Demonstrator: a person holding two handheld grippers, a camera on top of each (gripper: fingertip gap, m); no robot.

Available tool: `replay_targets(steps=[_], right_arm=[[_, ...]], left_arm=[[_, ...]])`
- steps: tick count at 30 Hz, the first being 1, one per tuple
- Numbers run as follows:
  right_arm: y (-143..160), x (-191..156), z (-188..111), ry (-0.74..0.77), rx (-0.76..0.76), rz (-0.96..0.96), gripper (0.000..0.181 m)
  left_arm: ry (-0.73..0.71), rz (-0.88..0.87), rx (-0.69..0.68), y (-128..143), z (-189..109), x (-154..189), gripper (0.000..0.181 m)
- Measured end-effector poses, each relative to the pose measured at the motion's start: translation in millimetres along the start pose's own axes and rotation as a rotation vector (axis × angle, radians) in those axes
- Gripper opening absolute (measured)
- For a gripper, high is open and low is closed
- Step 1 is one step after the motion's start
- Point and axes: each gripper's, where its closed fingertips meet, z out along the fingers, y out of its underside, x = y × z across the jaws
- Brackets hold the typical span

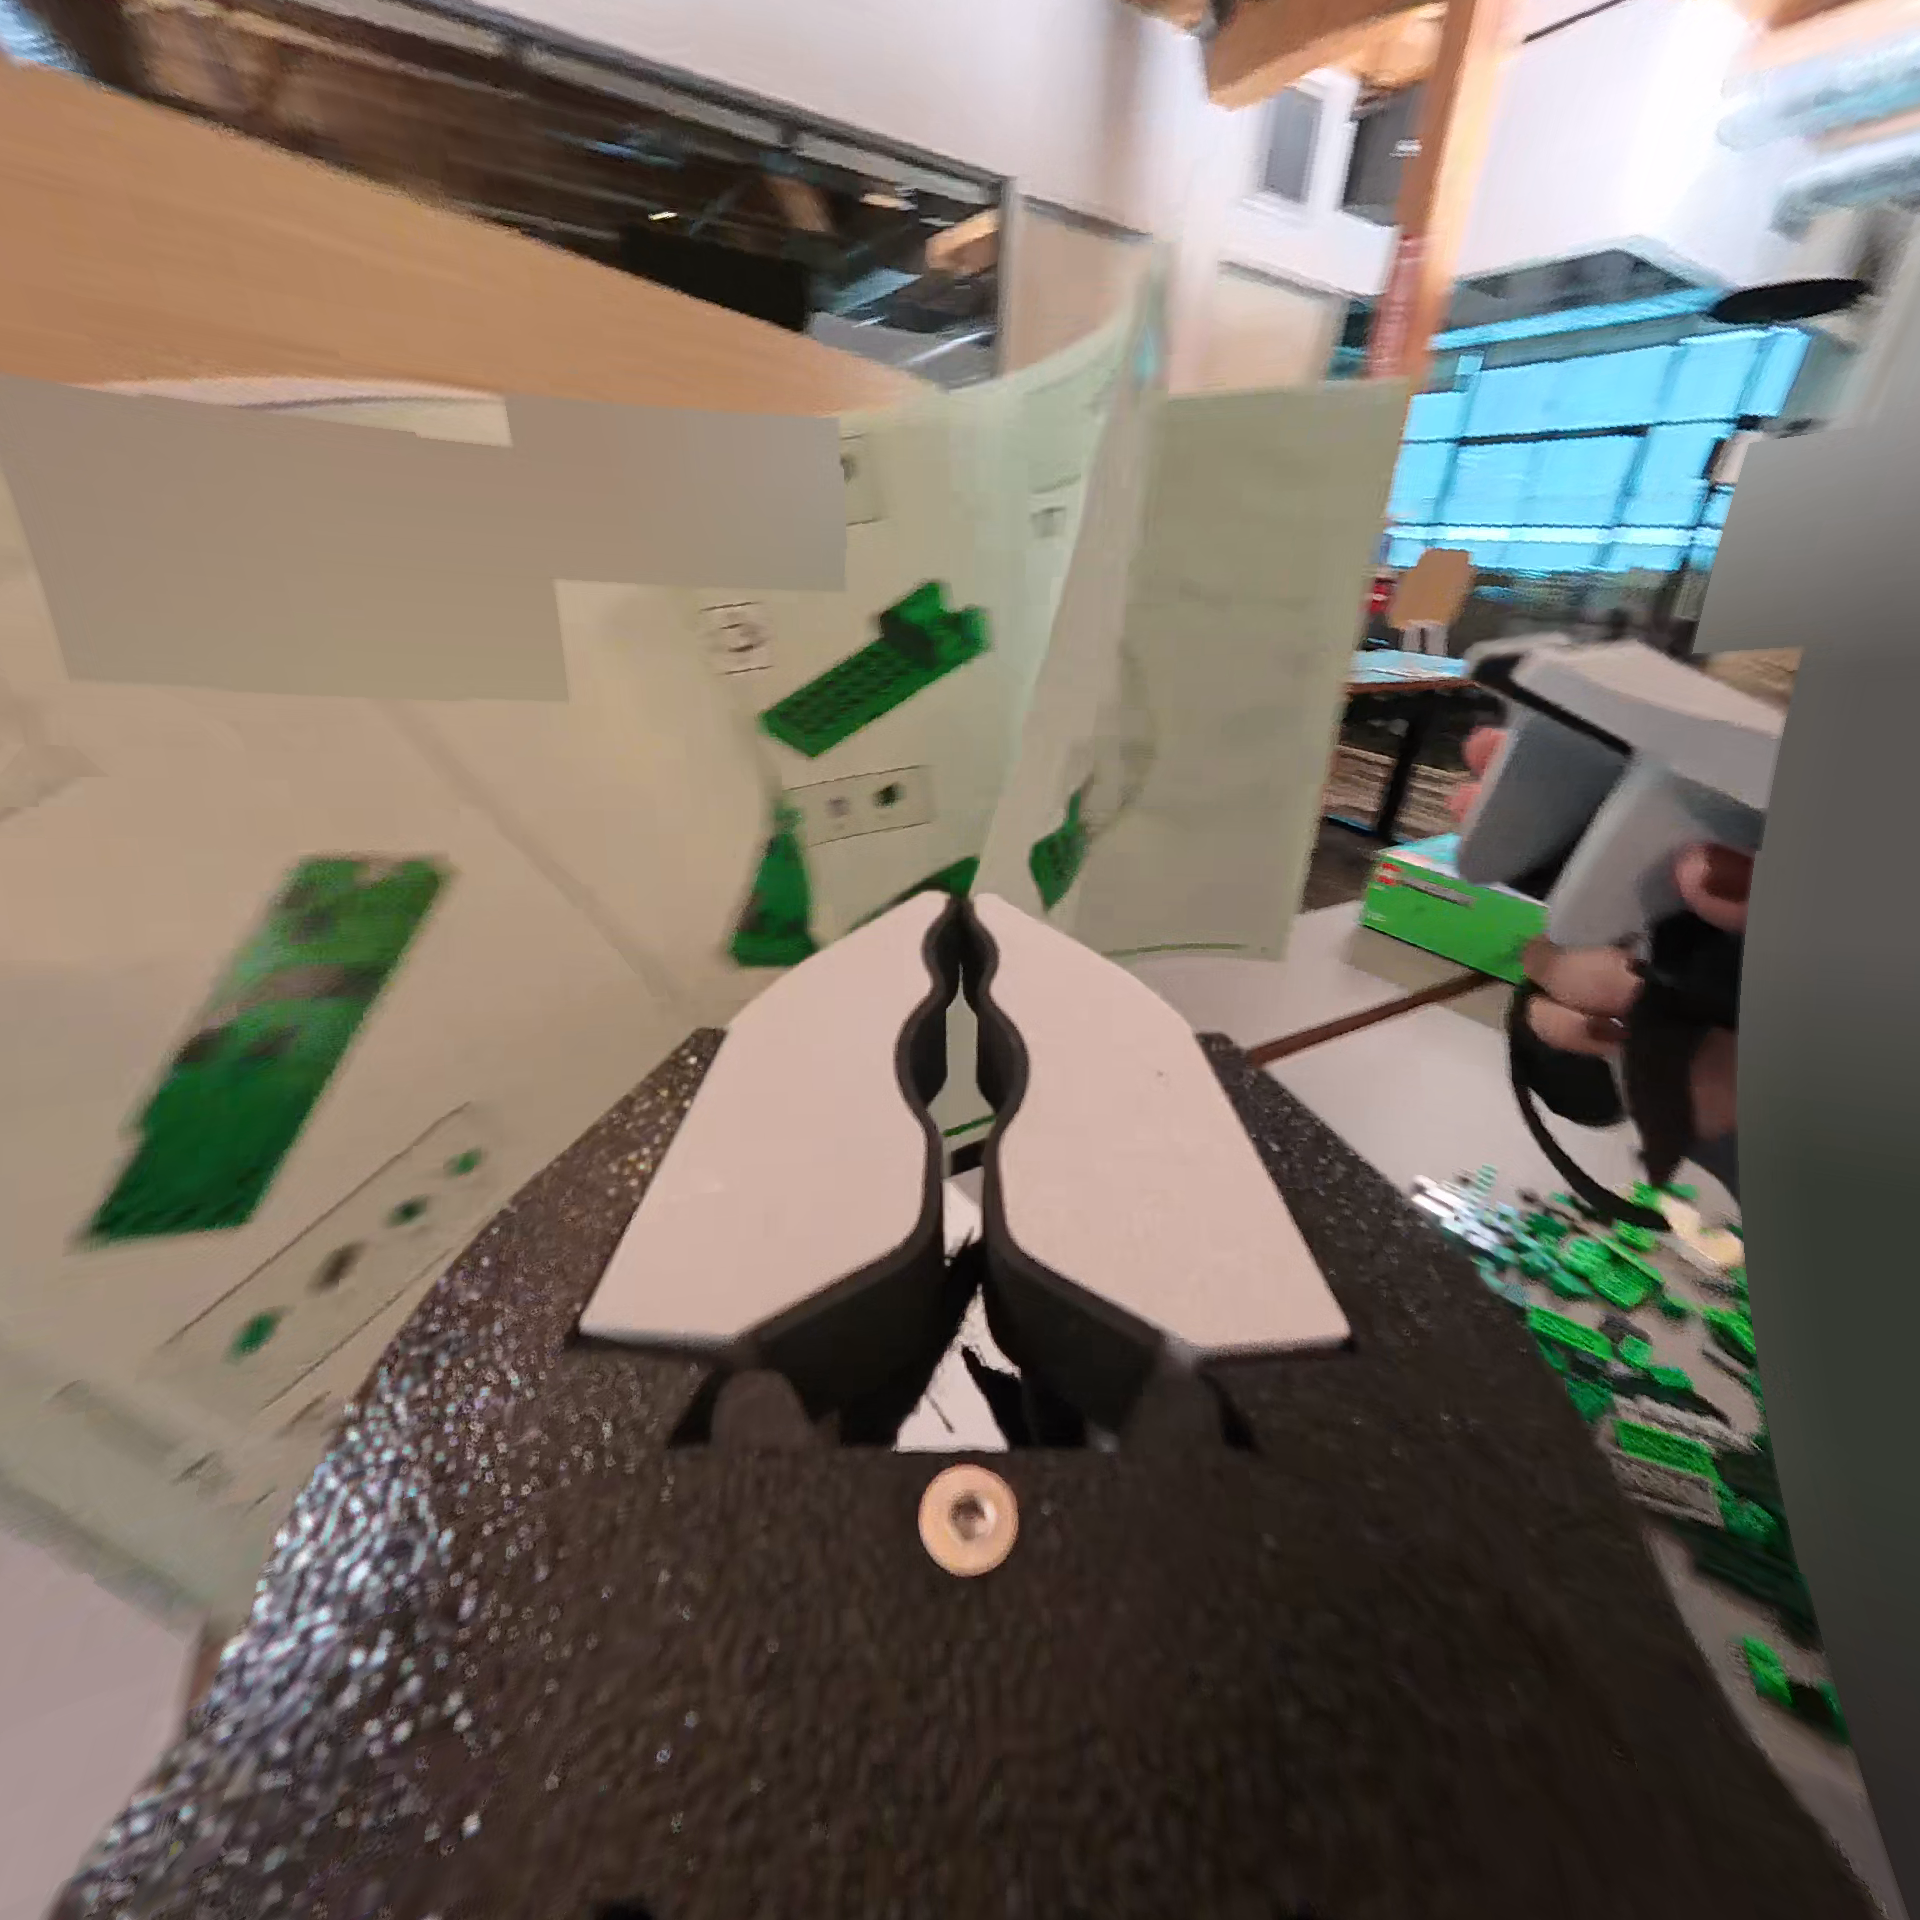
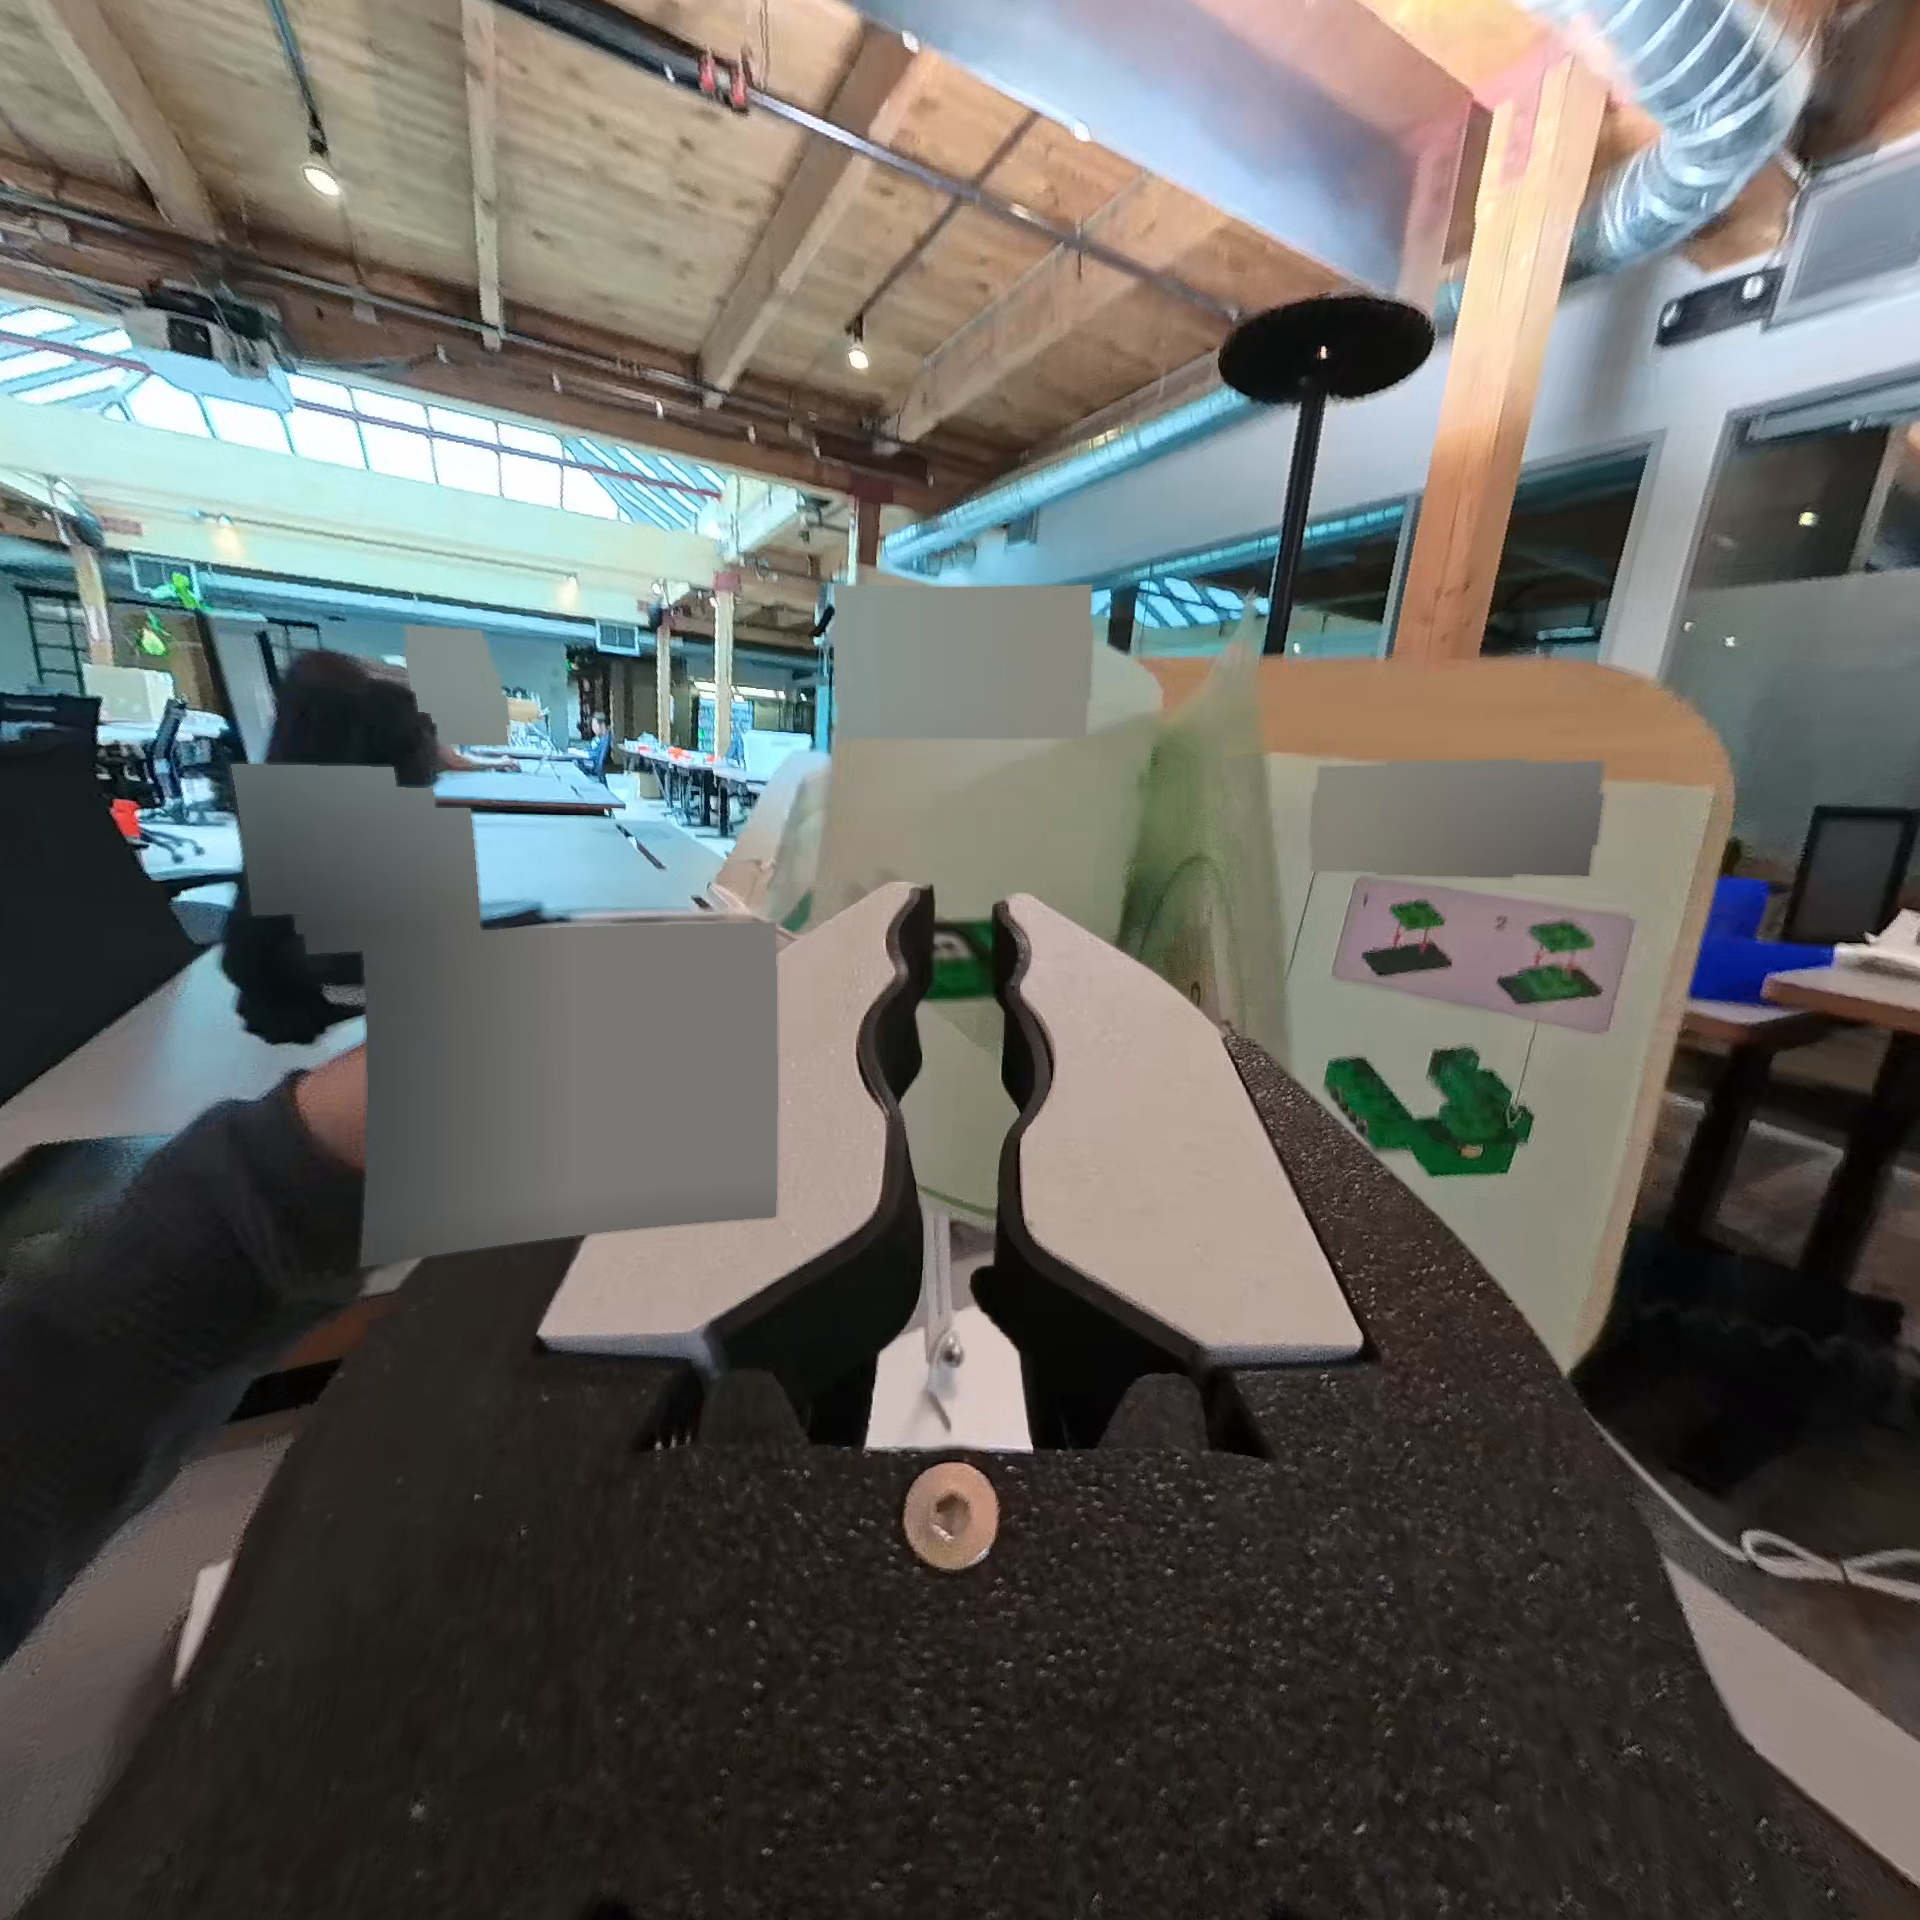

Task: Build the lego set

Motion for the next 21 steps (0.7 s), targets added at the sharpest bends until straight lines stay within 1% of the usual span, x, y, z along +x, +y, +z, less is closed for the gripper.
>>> replay_targets(steps=[4, 6, 7, 8, 10, 12, 16, 18, 21], right_arm=[[39, 15, 20, 0.037, -0.06, 0.106, 0.009], [58, 14, 32, 0.009, -0.064, 0.172, 0.009], [70, 9, 38, -0.021, -0.089, 0.198, 0.009], [85, 4, 44, -0.047, -0.147, 0.216, 0.01], [109, -3, 53, -0.053, -0.257, 0.208, 0.015], [120, -5, 60, -0.033, -0.283, 0.188, 0.015], [128, -8, 74, 0.007, -0.258, 0.193, 0.016], [129, -11, 81, 0.033, -0.229, 0.167, 0.011], [134, -20, 91, 0.046, -0.229, 0.122, 0.01]], left_arm=[[-0.198, -0.1, -0.004, 0, -28, -54, 0.0], [-0.266, -0.138, -0.003, 1, -42, -74, 0.0], [-0.297, -0.146, 0.002, 2, -49, -83, 0.0], [-0.314, -0.157, 0.007, 2, -54, -89, 0.0], [-0.307, -0.188, 0.006, 4, -59, -94, 0.0], [-0.3, -0.197, -0.003, 4, -62, -95, 0.0], [-0.356, -0.115, 0.005, -6, -69, -94, 0.0], [-0.404, -0.049, 0.018, -15, -73, -91, 0.0], [-0.441, 0.063, 0.016, -26, -73, -80, 0.0]])
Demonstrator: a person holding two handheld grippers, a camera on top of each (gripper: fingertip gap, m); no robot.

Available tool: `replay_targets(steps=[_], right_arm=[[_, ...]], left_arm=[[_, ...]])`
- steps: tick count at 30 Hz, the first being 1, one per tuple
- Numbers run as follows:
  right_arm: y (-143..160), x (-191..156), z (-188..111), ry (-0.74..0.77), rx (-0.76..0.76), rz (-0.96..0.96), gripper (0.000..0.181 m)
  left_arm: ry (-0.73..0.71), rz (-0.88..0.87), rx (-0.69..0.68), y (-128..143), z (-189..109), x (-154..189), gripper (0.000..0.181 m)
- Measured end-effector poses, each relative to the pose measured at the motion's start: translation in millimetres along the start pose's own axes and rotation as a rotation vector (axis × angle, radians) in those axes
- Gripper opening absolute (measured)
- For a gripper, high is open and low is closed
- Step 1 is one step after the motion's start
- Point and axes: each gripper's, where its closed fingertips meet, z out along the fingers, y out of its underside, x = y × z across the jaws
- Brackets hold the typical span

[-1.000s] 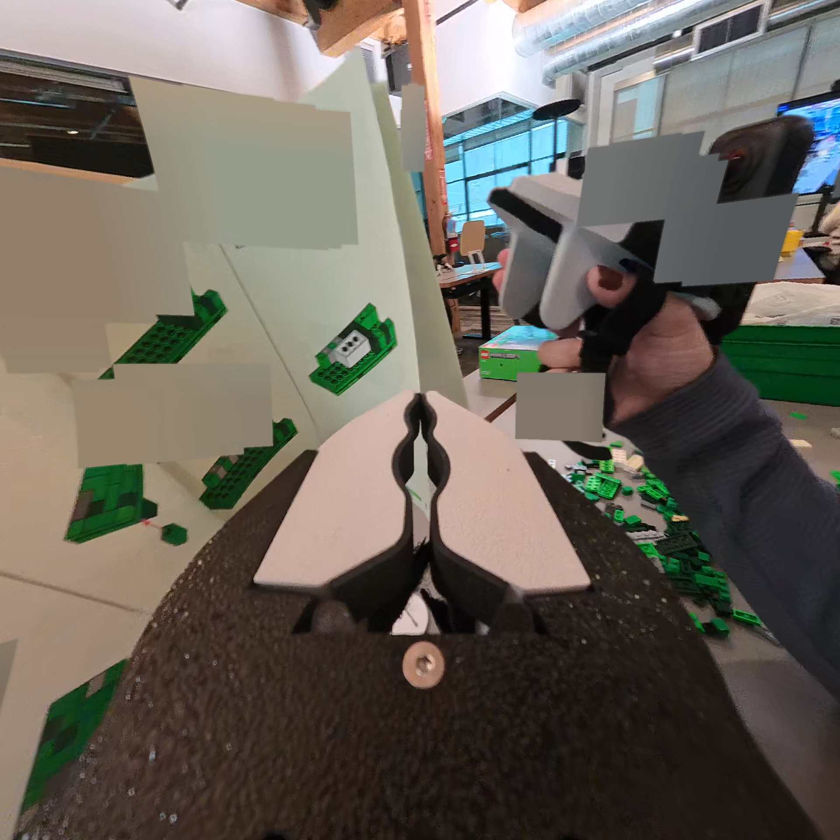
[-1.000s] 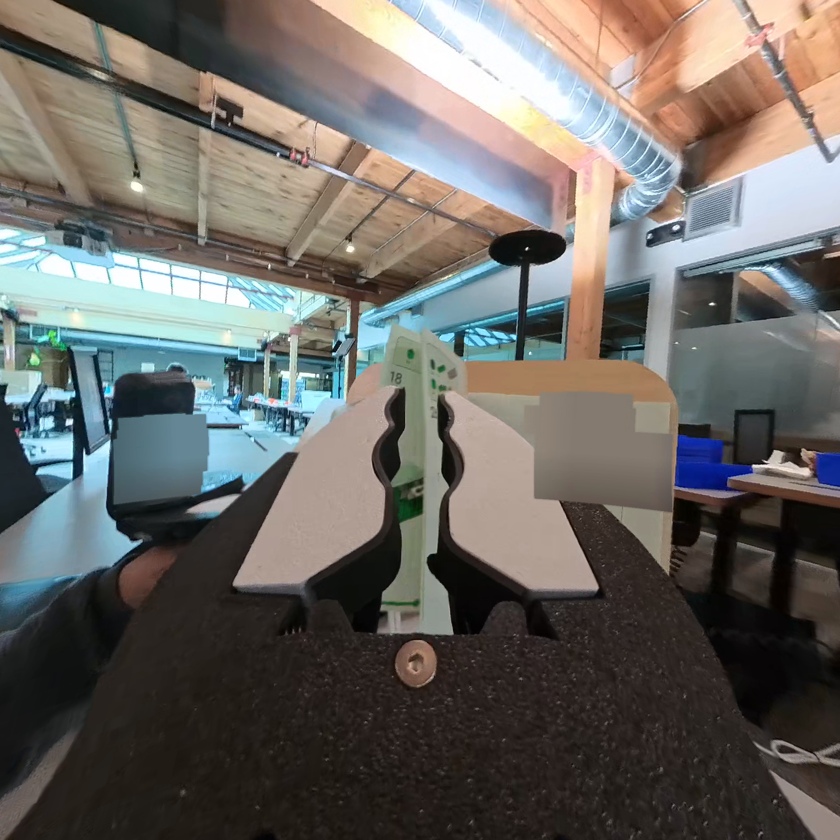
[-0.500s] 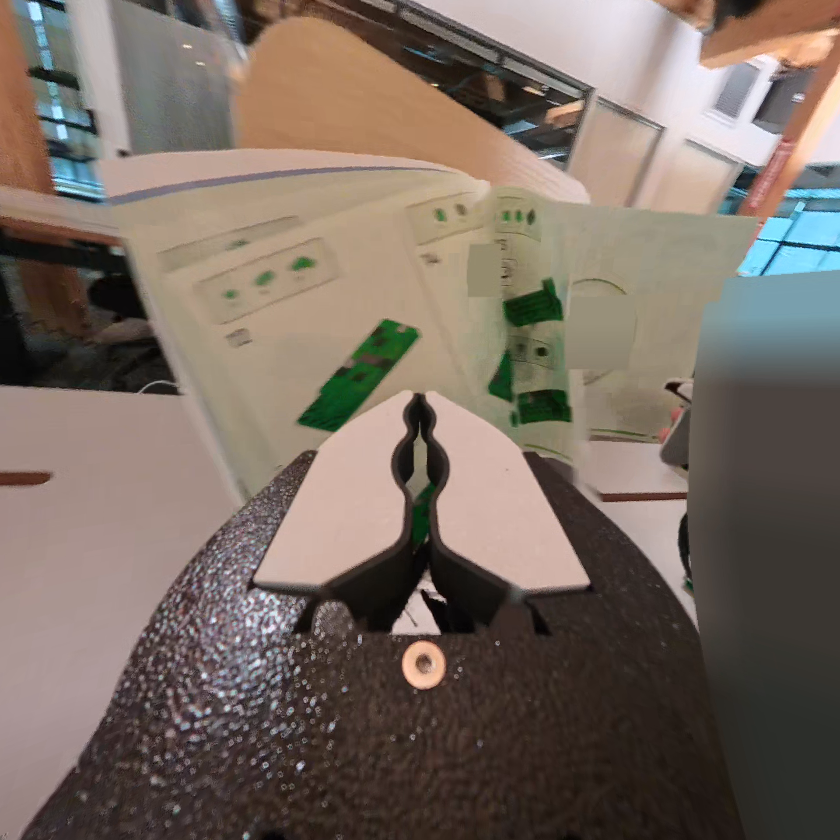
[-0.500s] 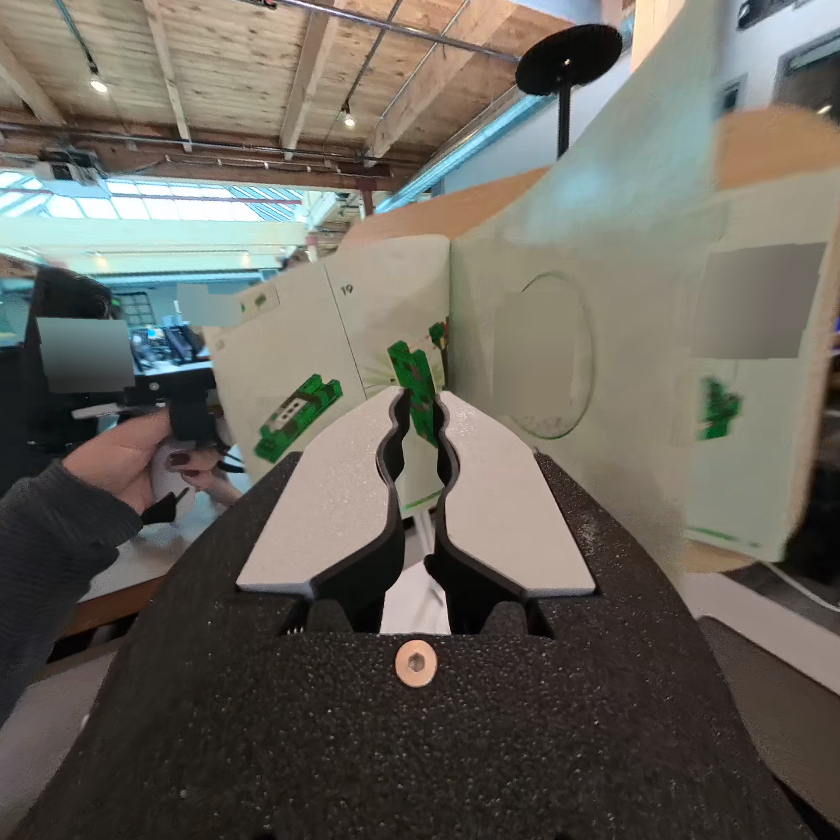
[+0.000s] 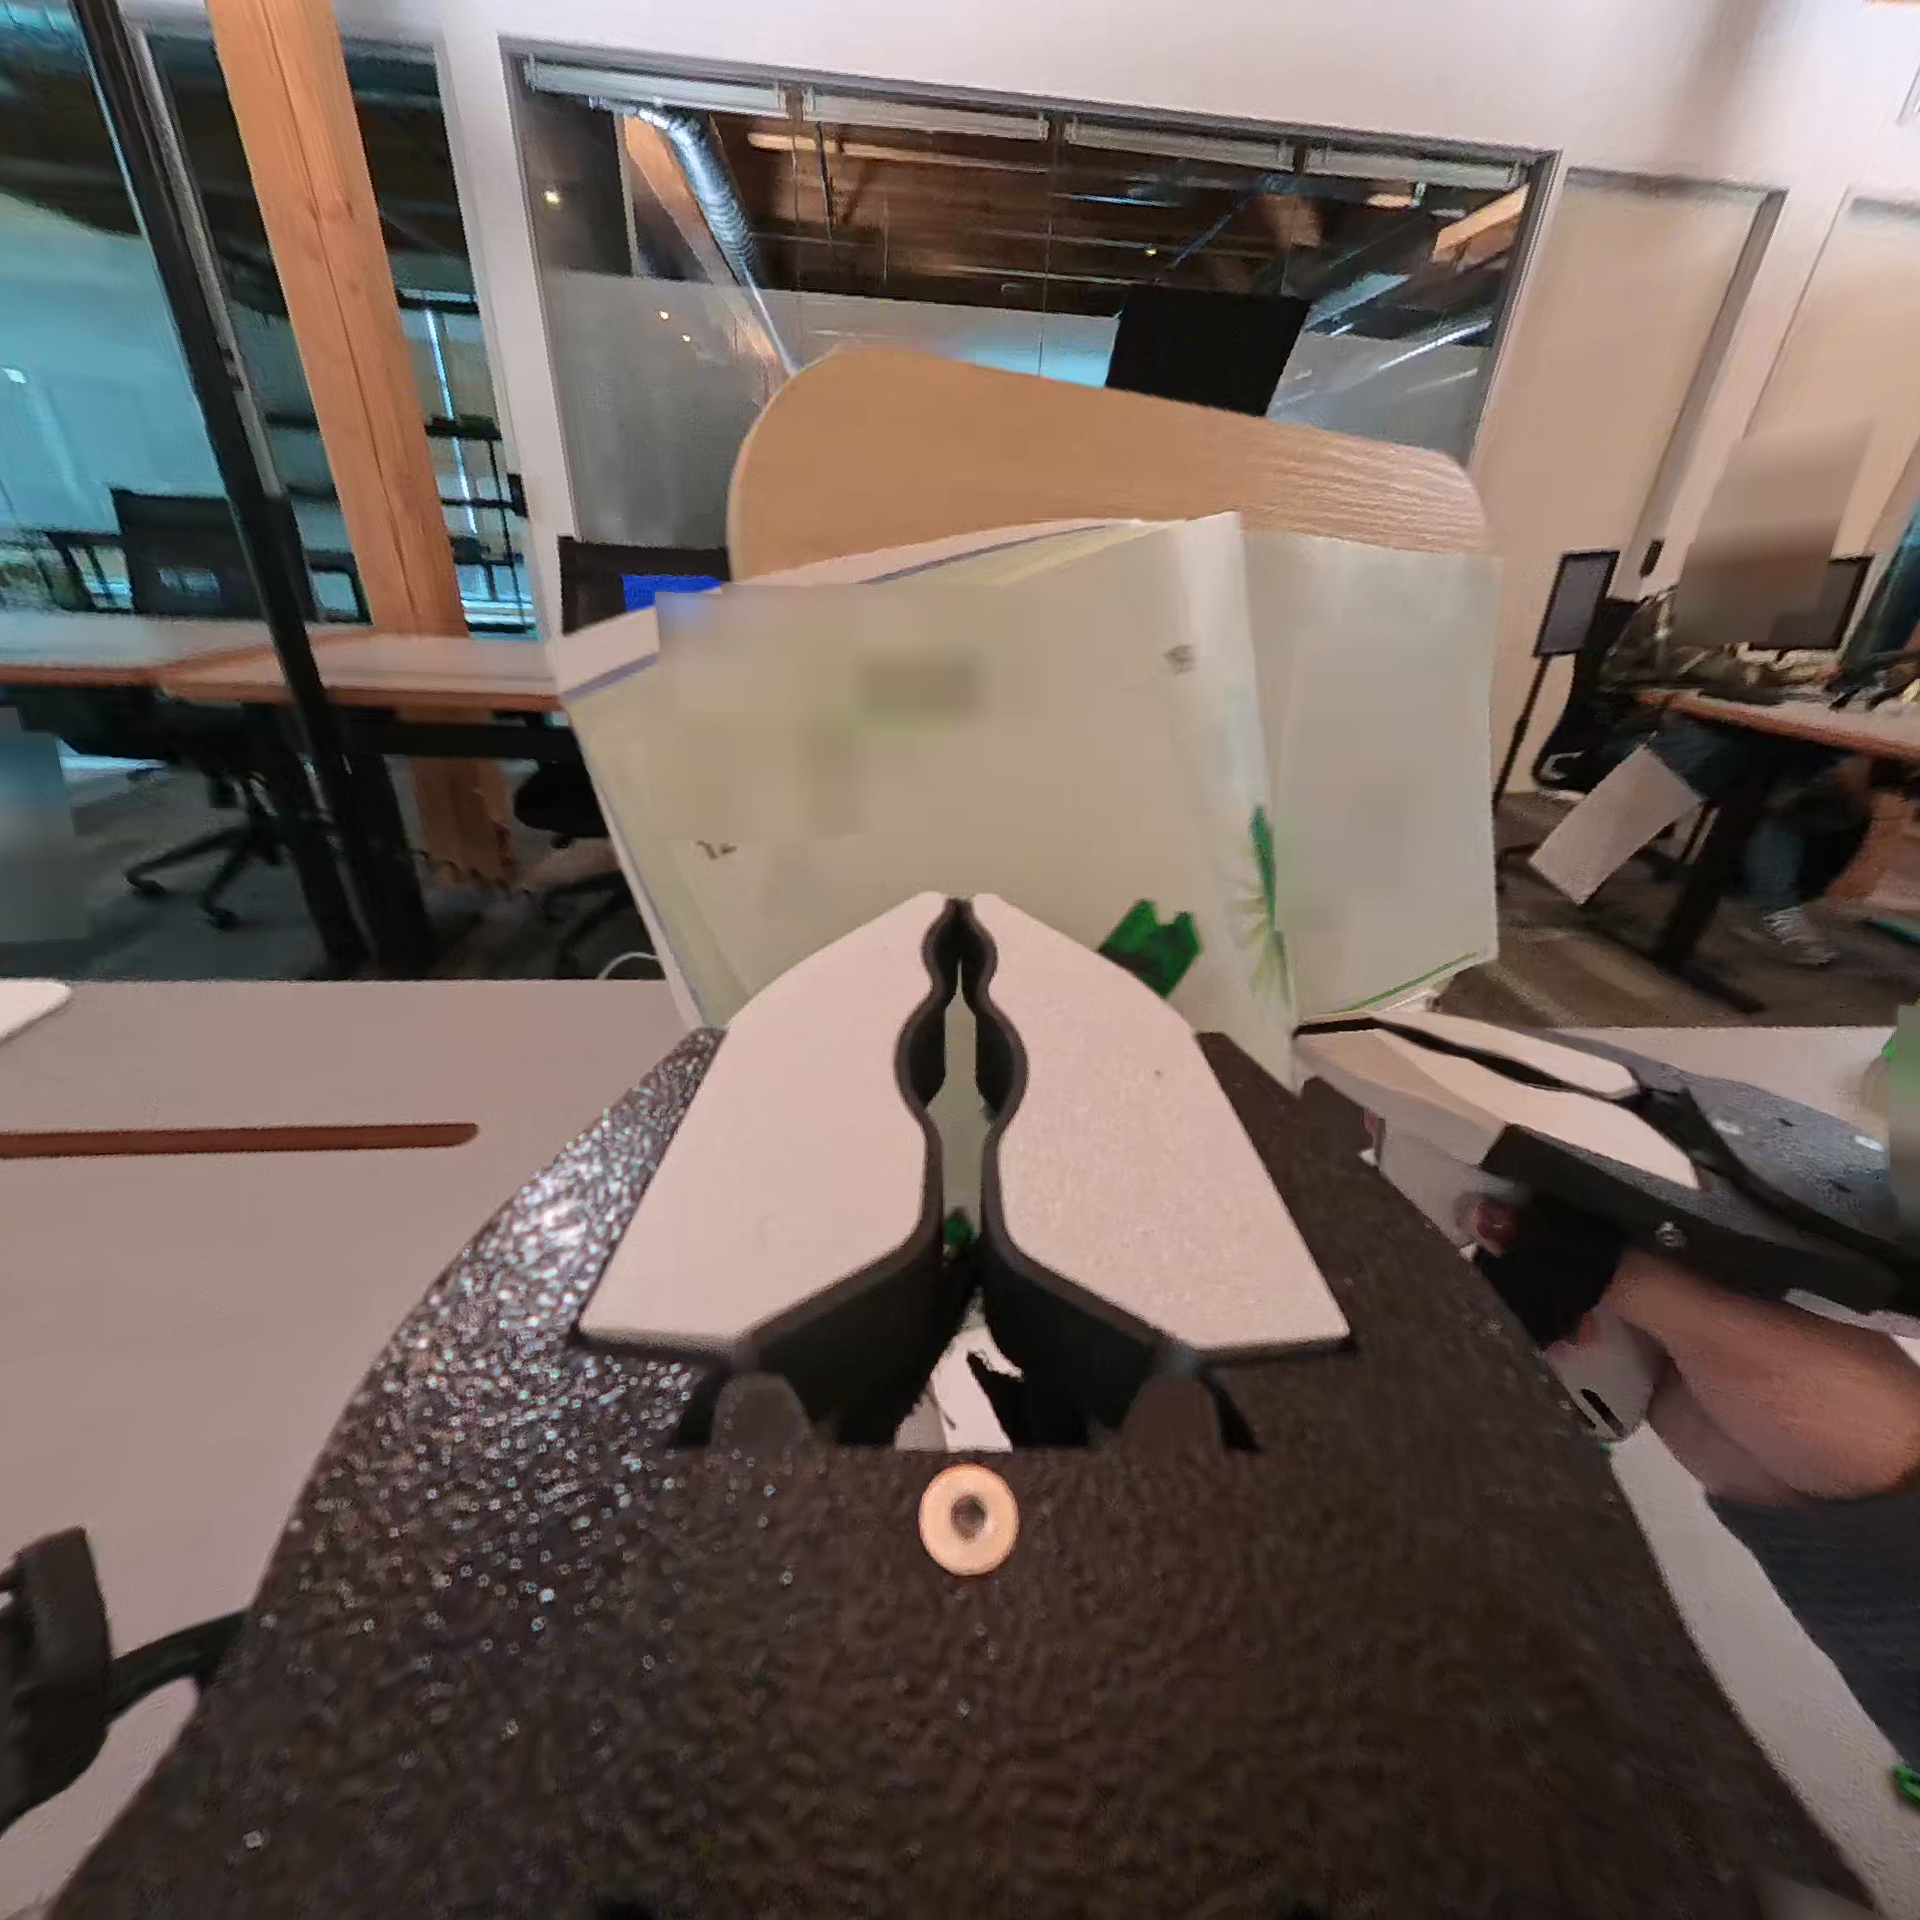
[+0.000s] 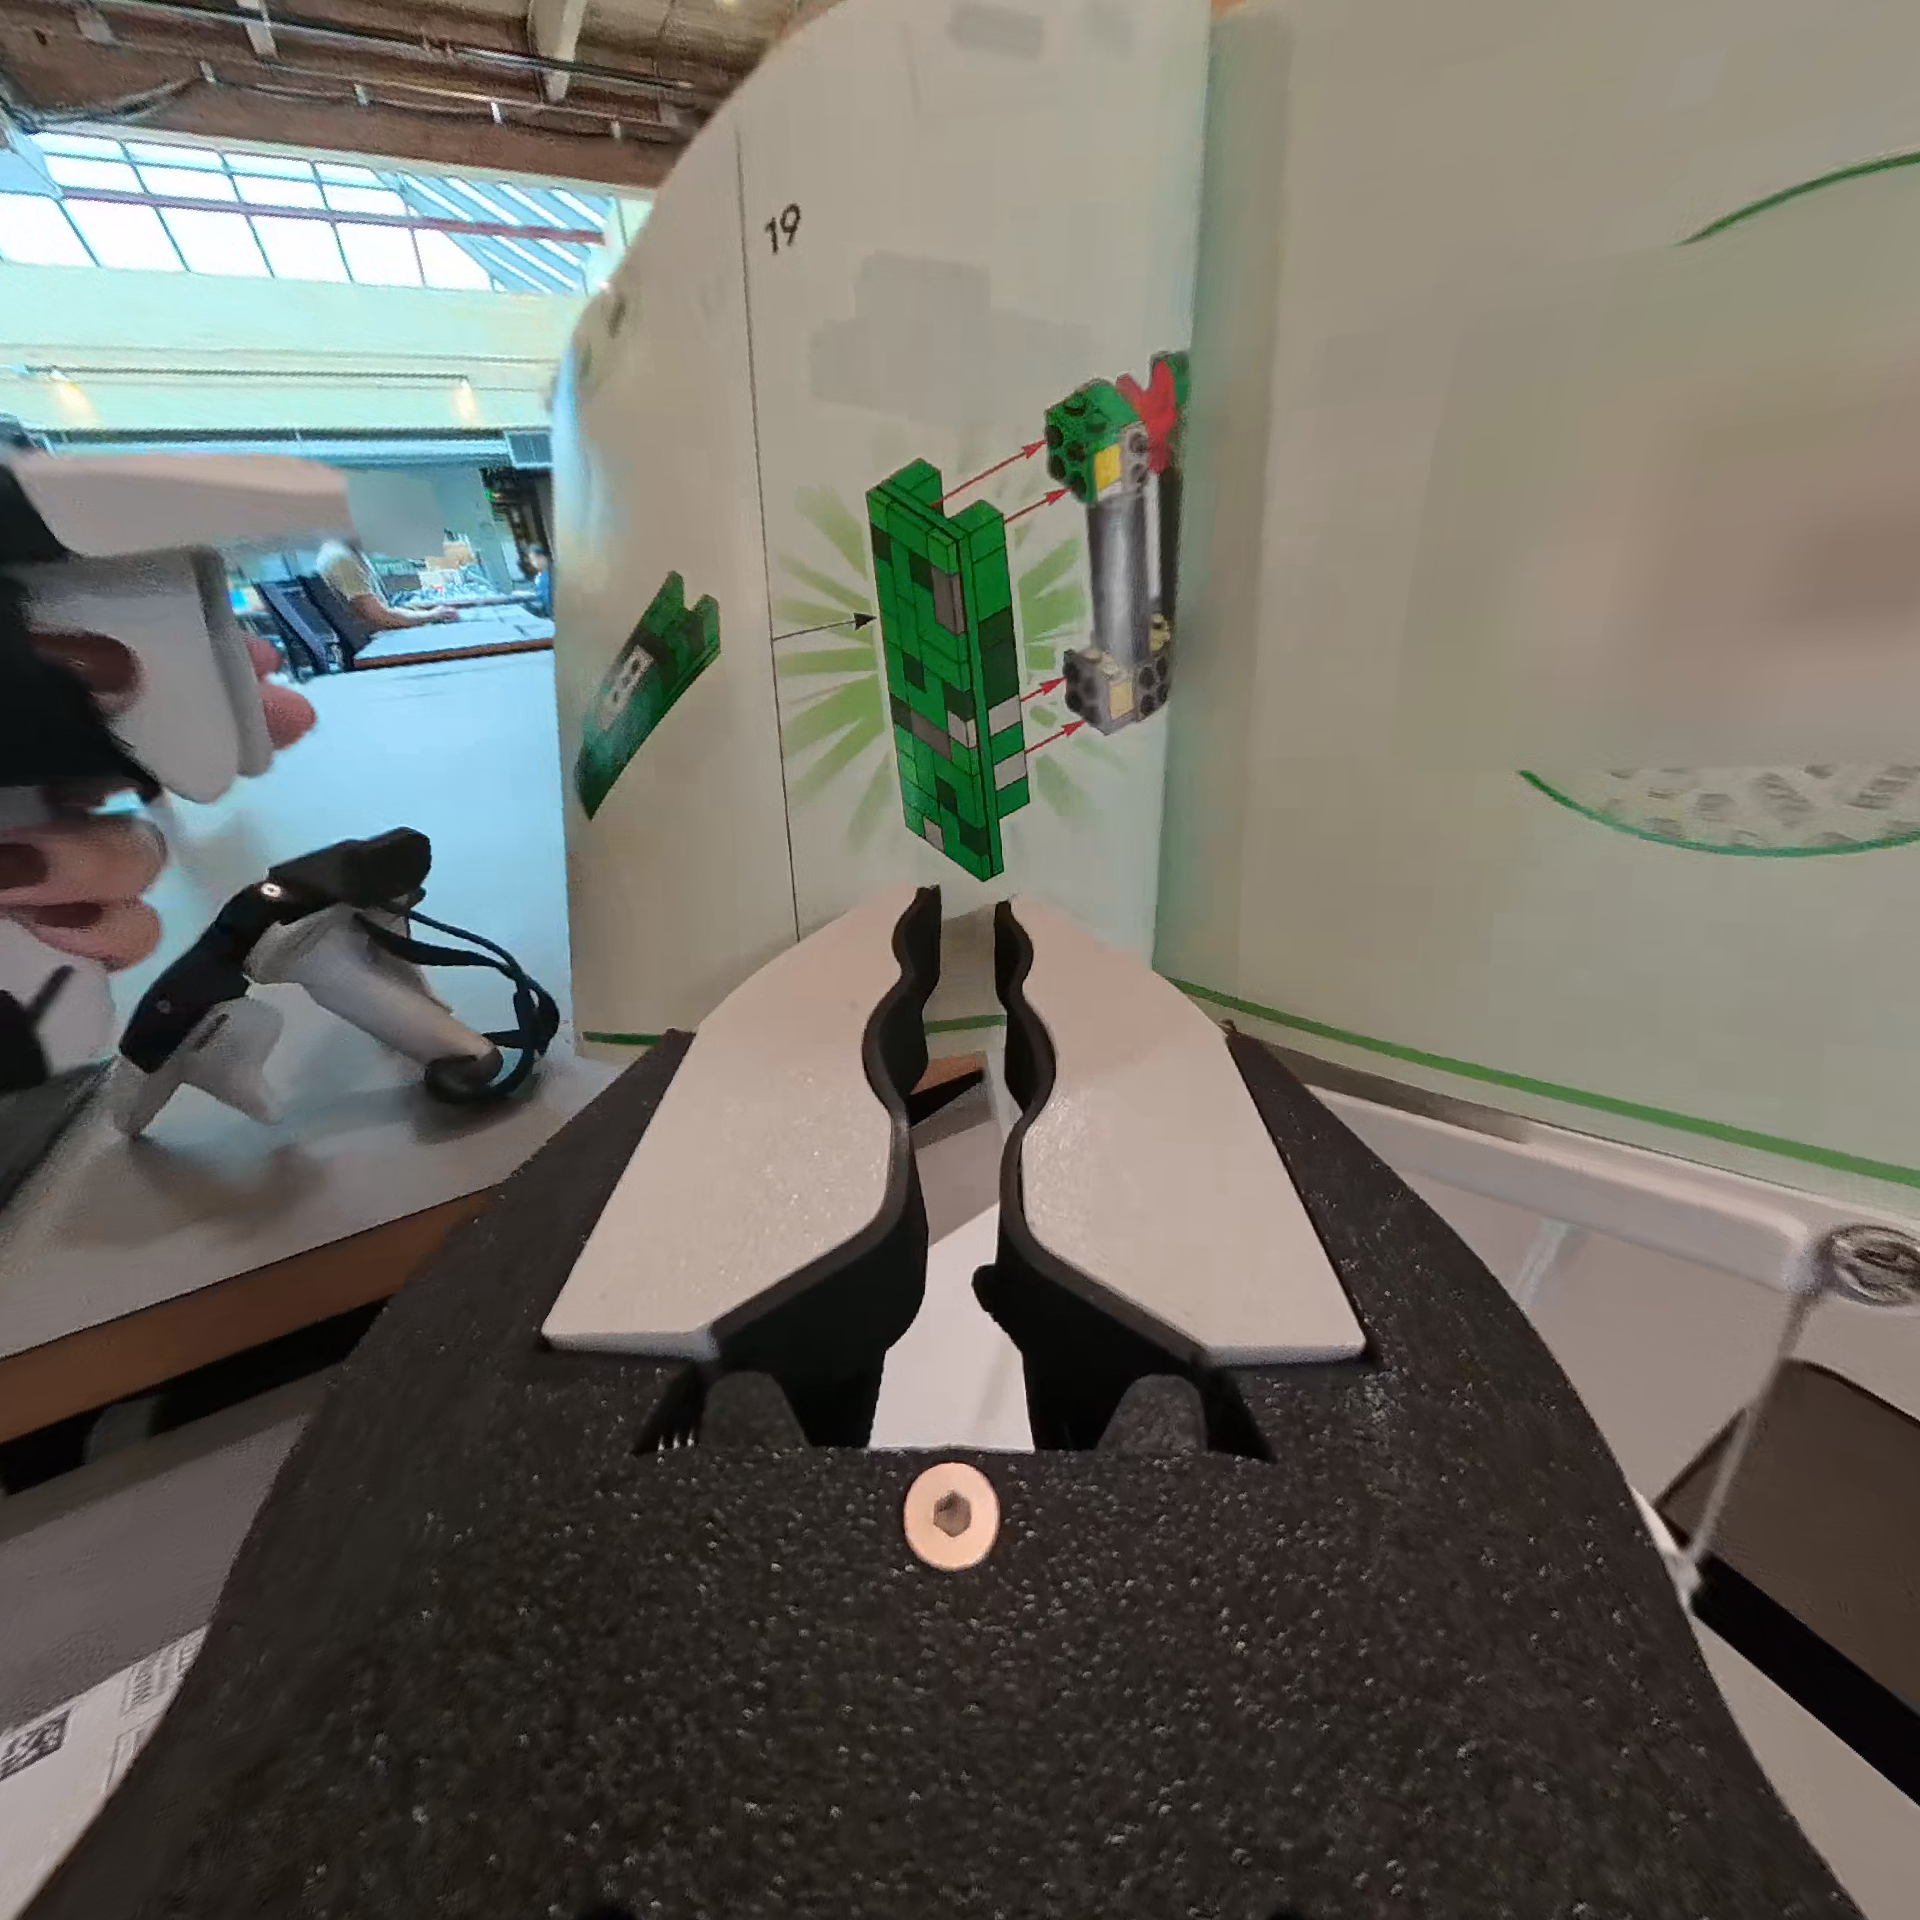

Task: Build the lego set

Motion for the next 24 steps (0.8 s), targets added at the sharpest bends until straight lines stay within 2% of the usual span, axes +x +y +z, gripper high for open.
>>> replay_targets(steps=[3, 5, 8, 10, 15, 17, 20, 22, 24], right_arm=[[5, -13, 8, -0.026, -0.012, -0.034, 0.012], [7, -19, 11, -0.036, -0.017, -0.054, 0.012], [11, -20, 13, -0.036, -0.023, -0.07, 0.013], [12, -19, 14, -0.041, -0.02, -0.063, 0.014], [14, -18, 11, -0.069, -0.02, -0.057, 0.012], [13, -16, 7, -0.076, -0.011, -0.082, 0.009], [3, 0, 0, -0.001, 0.053, -0.077, 0.003], [-1, 10, -4, 0.047, 0.088, -0.068, 0.005], [-3, 15, -3, 0.071, 0.116, -0.061, 0.015]], left_arm=[[0.043, 0.079, -0.024, -3, -1, 19, 0.0], [0.134, 0.086, -0.086, 5, 0, 37, 0.0], [0.267, 0.056, -0.245, 33, 5, 56, 0.0], [0.272, 0.054, -0.323, 54, 15, 54, 0.0], [0.363, -0.008, -0.283, 74, 41, 66, 0.0], [0.328, -0.01, -0.287, 81, 48, 62, 0.0], [0.268, 0.024, -0.276, 86, 54, 55, 0.0], [0.226, 0.04, -0.254, 83, 56, 49, 0.0], [0.182, 0.057, -0.233, 80, 57, 43, 0.0]])
